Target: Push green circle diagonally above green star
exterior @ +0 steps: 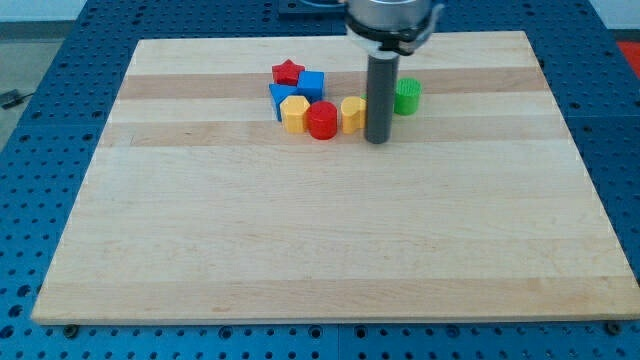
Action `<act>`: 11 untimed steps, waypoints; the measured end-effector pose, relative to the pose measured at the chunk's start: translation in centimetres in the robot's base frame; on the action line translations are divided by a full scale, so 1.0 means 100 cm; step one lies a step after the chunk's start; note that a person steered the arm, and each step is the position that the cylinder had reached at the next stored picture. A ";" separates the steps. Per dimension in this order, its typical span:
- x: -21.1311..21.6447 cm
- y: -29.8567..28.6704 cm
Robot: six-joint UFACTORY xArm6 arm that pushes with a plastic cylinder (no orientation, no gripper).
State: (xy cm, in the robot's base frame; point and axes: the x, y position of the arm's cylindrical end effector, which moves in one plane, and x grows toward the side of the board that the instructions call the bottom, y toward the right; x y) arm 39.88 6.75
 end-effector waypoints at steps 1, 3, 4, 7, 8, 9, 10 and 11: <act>-0.003 0.032; -0.047 0.058; -0.061 0.058; -0.097 0.058; -0.096 0.065; -0.067 0.077; -0.060 0.067; -0.059 0.054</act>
